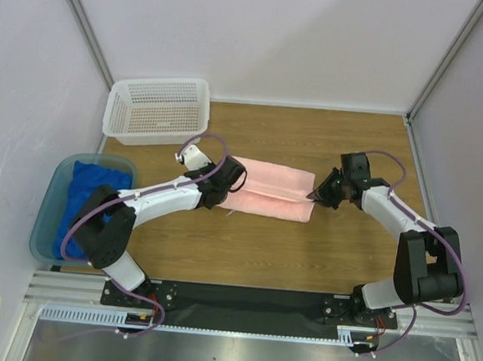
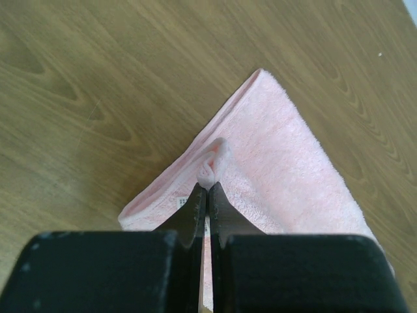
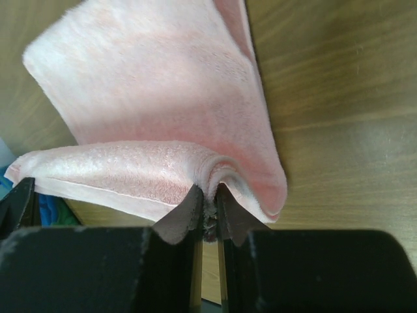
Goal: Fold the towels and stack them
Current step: Fold the towel
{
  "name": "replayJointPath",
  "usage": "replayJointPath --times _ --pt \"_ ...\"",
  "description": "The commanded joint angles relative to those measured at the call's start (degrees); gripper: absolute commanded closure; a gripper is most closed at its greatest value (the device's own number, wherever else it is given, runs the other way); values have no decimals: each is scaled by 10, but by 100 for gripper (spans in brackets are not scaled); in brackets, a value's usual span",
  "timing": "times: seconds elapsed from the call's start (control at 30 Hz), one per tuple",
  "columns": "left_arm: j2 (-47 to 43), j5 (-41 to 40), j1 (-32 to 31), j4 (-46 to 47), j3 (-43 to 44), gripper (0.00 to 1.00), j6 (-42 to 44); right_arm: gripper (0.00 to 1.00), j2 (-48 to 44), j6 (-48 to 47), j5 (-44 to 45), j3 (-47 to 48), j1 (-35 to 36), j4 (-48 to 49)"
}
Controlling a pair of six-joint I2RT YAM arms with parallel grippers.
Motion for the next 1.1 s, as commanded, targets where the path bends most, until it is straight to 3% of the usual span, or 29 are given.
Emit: replayJointPath --times 0.0,0.33,0.7,1.07 --pt "7 -86 30 -22 32 100 37 100 0 -44 82 36 -23 -41" --pt "14 -103 38 -36 60 100 44 100 13 -45 83 71 -28 -18" --pt "83 -98 52 -30 91 100 45 100 123 -61 62 119 -39 -9" --pt "96 -41 95 -43 86 100 115 100 158 -78 38 111 -49 -10"
